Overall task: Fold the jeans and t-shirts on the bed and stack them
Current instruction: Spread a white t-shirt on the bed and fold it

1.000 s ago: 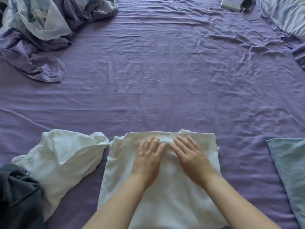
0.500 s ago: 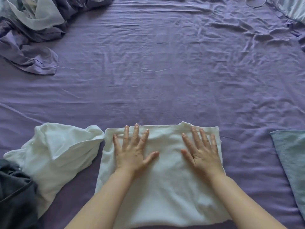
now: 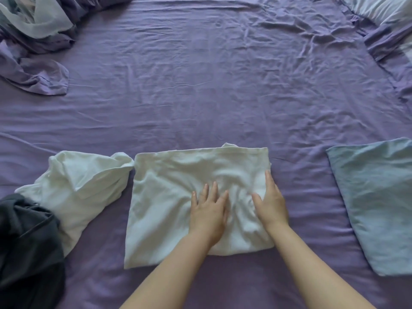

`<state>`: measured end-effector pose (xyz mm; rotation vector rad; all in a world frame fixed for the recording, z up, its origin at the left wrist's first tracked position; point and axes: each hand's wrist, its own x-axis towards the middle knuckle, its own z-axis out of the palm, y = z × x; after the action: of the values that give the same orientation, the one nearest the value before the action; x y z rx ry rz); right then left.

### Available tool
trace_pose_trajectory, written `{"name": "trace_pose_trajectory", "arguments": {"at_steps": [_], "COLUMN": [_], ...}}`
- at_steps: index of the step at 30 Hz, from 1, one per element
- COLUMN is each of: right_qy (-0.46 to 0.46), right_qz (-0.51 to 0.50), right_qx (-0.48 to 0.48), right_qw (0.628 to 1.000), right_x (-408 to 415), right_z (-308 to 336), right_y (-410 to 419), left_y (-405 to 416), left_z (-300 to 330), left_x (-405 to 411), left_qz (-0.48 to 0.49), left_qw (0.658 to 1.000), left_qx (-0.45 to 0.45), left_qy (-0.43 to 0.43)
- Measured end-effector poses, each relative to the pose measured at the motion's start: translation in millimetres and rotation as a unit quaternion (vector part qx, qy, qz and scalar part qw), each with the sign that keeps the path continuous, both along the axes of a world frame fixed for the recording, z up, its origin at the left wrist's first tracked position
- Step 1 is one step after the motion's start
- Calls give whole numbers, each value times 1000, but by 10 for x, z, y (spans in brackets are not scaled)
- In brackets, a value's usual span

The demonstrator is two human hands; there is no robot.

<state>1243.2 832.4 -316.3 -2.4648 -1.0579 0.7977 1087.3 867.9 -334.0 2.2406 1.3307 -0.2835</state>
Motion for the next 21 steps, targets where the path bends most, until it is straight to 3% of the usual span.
{"name": "trace_pose_trajectory", "arguments": {"at_steps": [3, 6, 9, 12, 16, 18, 21], "right_qy": [0, -33, -44, 67, 145, 72, -97], "right_qz": [45, 119, 228, 327, 303, 311, 418], "right_qx": [27, 76, 89, 68, 71, 80, 46], "right_qw": [999, 989, 969, 940, 939, 944, 902], "right_x": [-80, -413, -893, -1307, -1400, -1270, -1053], "right_z": [214, 416, 479, 383, 273, 202, 163], "right_y": [97, 184, 240, 298, 385, 461, 662], "left_y": [150, 259, 304, 320, 283, 247, 104], "left_z": [207, 395, 498, 512, 389, 367, 393], "left_x": [-33, -219, -501, -768, -1003, -1010, -884], "left_qz": [105, 253, 364, 409, 390, 343, 269], "left_qw": [984, 921, 854, 821, 840, 882, 942], "left_qx": [-49, -126, -190, -226, -231, -190, -128], "left_qy": [-138, -269, -319, -328, -299, -260, -156]}}
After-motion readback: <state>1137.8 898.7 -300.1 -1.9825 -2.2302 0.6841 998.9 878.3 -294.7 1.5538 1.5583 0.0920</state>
